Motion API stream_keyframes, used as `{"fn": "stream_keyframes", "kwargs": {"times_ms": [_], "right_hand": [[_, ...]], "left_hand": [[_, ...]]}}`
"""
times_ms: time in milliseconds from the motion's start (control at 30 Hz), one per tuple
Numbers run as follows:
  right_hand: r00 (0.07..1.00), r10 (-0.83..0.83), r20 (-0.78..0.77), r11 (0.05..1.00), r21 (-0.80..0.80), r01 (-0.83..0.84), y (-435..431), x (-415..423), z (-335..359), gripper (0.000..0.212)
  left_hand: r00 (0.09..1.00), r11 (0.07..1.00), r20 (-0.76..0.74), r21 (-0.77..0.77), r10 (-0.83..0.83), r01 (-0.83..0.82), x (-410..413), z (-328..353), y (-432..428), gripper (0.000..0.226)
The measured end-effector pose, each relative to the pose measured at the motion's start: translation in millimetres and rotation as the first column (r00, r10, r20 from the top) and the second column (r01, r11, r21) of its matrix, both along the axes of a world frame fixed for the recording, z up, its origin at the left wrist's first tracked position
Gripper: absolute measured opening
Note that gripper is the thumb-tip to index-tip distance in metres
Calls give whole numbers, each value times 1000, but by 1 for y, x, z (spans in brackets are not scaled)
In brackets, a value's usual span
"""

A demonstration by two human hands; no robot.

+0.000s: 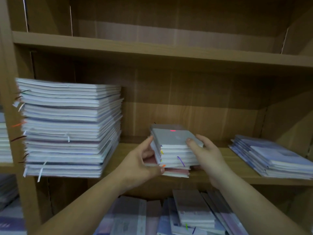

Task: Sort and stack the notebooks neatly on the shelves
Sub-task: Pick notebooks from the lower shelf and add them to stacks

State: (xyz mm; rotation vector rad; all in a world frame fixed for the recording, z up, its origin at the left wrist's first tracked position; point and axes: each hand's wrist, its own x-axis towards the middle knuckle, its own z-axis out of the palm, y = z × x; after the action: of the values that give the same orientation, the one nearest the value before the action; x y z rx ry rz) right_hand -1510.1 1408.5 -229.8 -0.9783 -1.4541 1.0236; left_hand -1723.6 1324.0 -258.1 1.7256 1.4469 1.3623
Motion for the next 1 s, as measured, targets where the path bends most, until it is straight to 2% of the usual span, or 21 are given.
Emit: {"fn": "stream_keyframes", "kwargs": {"times_ms": [133,267,367,433,533,633,700,767,833,900,1000], "right_hand": [[993,79,85,995,58,-84,-9,-4,-6,59],[974,185,131,976,94,-198,-10,-5,-21,75],[954,220,204,963,112,-246,-11,-9,-32,106],[962,170,213,971,132,-201,-8,-11,-36,112],[981,140,134,981,117,-156,-8,-7,-32,85],[986,165,17,985,42,-165,-15,-2,-15,63],[988,152,-31,988,-2,-152,-15,-6,-5,64],[989,130,-69,990,-49,-133,-9,-9,2,56],[991,85,-107,992,-84,-94,-3,-12,5,44],[991,45,-124,994,-94,-56,2,-10,5,42],[986,4,-169,990,-137,-27,8,-1,6,54]], "left_hand": [[994,990,-24,100,103,-100,-4,-2,1,98],[987,981,-14,105,163,-161,-17,-8,0,94],[985,980,18,94,174,-175,-19,-10,2,91],[981,978,57,82,187,-191,-17,-11,4,88],[974,977,118,68,195,-204,-16,-12,3,85],[975,978,116,68,190,-198,-16,-11,1,96],[978,974,41,96,203,-206,-12,-8,1,95],[980,973,4,120,198,-197,-3,-2,1,90],[982,978,58,102,178,-183,4,6,-1,83],[980,984,112,52,166,-173,12,13,-2,72],[971,986,178,10,161,-165,27,22,1,61]]}}
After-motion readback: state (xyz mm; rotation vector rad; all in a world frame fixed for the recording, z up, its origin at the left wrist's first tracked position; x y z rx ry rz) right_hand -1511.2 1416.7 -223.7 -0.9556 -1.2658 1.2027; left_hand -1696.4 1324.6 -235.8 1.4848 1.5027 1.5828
